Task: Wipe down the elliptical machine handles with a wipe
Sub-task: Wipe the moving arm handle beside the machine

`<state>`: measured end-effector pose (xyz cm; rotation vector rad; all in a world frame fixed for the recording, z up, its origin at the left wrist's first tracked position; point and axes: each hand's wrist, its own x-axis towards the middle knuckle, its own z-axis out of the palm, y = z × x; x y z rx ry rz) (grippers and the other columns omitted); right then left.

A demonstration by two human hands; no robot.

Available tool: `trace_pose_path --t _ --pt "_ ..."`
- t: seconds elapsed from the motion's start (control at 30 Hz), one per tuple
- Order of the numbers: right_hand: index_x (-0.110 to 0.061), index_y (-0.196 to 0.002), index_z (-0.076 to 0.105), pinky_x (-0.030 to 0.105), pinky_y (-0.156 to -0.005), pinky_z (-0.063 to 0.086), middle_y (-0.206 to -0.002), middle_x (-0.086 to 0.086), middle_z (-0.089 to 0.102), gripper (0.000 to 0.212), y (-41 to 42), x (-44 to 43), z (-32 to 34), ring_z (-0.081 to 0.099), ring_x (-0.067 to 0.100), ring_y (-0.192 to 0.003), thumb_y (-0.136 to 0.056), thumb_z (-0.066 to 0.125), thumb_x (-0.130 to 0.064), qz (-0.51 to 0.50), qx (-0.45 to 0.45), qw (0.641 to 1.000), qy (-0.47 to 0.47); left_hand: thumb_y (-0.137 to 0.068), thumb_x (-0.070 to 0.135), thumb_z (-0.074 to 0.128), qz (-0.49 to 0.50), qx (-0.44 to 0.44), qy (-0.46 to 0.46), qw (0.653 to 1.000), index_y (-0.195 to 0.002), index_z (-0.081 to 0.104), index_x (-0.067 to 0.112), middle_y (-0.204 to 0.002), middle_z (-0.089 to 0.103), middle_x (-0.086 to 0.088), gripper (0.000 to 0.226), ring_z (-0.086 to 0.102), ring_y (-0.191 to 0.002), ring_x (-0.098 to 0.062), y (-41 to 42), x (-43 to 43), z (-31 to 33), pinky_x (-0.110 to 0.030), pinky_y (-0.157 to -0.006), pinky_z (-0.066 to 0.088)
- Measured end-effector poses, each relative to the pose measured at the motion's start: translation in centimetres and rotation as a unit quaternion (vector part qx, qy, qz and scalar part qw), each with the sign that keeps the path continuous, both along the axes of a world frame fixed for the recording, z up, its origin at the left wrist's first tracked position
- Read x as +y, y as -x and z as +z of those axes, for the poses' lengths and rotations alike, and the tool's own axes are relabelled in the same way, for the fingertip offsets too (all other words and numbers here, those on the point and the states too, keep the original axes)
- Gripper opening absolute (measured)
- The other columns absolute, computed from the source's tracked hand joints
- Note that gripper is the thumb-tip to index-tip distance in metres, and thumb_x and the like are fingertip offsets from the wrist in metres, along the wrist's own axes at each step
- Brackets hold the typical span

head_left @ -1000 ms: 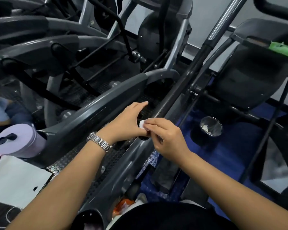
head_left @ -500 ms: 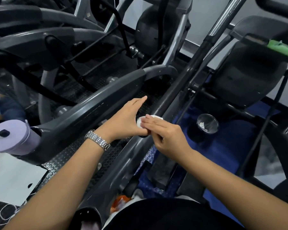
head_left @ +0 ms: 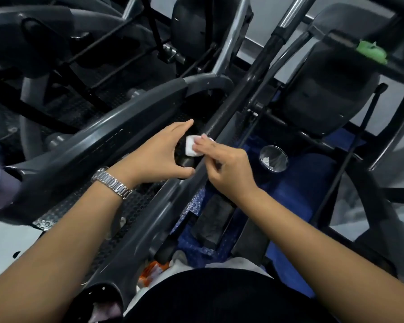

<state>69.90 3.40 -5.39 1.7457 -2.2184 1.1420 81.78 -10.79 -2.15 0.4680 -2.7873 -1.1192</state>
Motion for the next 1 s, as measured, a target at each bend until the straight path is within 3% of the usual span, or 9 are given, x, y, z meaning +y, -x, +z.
trace_pose_path --t 0.2,0.37,0.53,0.73,0.9,1.0 --pt "-0.002 -0.109 0.070 0.036 -0.101 0.048 -0.121 0.011 0.066 0.032 -1.9 1.2 -0.4 0.058 0.021 -0.119 -0.085 0.050 0.003 0.062 0.010 0.998 -0.002 -0.070 0.021 0.073 0.002 0.005 -0.020 1.000 -0.150 0.019 0.019 -0.151 0.026 0.009 0.096 0.025 -0.136 0.000 0.1 0.2 0.2 -0.008 -0.101 0.021" --pt "-0.002 -0.105 0.072 0.040 -0.096 0.051 -0.115 0.011 0.069 0.032 0.7 -0.7 -0.1 0.061 0.023 -0.115 -0.084 0.048 -0.001 -0.023 -0.009 1.000 0.003 -0.070 0.030 0.077 0.000 0.000 -0.013 1.000 -0.151 0.015 0.021 -0.152 0.023 0.011 0.102 0.023 -0.137 0.000 0.2 -0.2 0.0 -0.012 -0.105 0.020" --pt "-0.002 -0.111 0.069 0.035 -0.105 0.044 -0.122 0.011 0.065 0.033 -1.9 0.9 -0.6 0.056 0.021 -0.122 -0.086 0.046 -0.001 0.050 -0.009 0.999 -0.010 -0.070 0.023 0.075 -0.001 0.001 -0.022 1.000 -0.150 0.016 0.020 -0.150 0.026 0.011 0.100 0.025 -0.132 0.004 0.1 0.0 0.1 -0.011 -0.103 0.023" --pt "-0.002 -0.102 0.073 0.043 -0.098 0.050 -0.114 0.011 0.069 0.031 0.3 -1.0 0.2 0.060 0.022 -0.117 -0.084 0.047 0.000 -0.034 -0.032 0.999 -0.016 -0.071 0.031 0.077 -0.002 -0.004 -0.028 1.000 -0.151 0.012 0.024 -0.152 0.022 0.014 0.104 0.024 -0.136 0.001 0.1 -0.2 -0.2 -0.013 -0.104 0.023" --pt "-0.004 -0.110 0.069 0.037 -0.109 0.040 -0.123 0.008 0.065 0.033 -2.2 0.8 -0.2 0.053 0.020 -0.126 -0.087 0.046 0.002 0.063 -0.008 0.997 -0.038 -0.071 0.022 0.076 -0.001 -0.001 -0.034 0.999 -0.151 0.011 0.022 -0.151 0.023 0.012 0.104 0.025 -0.134 0.002 0.1 -0.2 0.0 -0.006 -0.097 0.023" --pt "-0.002 -0.109 0.070 0.040 -0.104 0.045 -0.121 0.009 0.066 0.035 -0.2 0.6 -0.2 0.055 0.020 -0.123 -0.086 0.044 0.001 0.025 -0.031 0.999 -0.022 -0.070 0.030 0.078 0.000 -0.003 -0.029 1.000 -0.151 0.009 0.024 -0.152 0.021 0.013 0.107 0.033 -0.128 -0.001 0.1 -0.3 -0.1 -0.013 -0.096 0.029"
